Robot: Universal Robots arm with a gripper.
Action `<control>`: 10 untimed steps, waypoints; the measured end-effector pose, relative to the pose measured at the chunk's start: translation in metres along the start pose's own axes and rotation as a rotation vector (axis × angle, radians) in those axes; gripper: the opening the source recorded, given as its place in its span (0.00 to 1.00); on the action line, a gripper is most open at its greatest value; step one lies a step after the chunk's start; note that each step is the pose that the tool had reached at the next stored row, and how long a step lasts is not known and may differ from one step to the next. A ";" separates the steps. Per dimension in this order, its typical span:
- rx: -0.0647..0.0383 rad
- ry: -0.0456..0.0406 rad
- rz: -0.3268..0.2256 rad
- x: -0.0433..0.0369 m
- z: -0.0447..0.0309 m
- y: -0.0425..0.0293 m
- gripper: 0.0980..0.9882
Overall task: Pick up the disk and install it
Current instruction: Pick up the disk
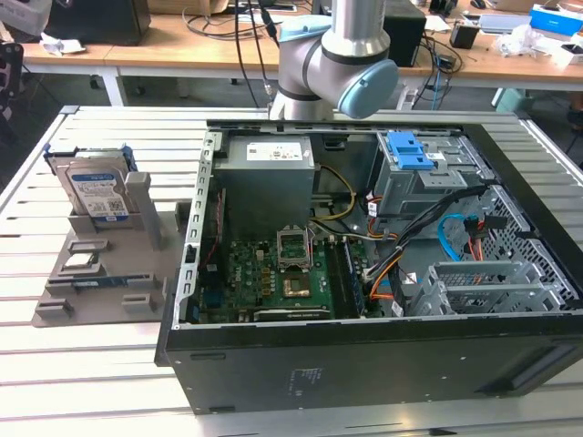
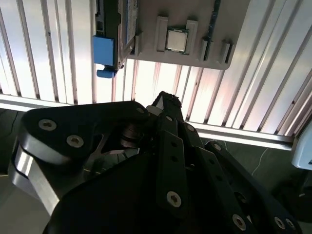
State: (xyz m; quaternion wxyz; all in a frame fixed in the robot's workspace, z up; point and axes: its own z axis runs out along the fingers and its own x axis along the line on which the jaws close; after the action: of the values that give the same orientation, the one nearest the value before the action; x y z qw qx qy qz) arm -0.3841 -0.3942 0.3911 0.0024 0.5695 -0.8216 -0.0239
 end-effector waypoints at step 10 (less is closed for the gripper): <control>-0.003 0.0053 -0.125 0.0000 0.0000 0.0000 0.01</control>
State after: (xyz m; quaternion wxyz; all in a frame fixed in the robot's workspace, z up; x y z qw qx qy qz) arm -0.3842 -0.3942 0.3911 0.0039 0.6198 -0.7844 -0.0238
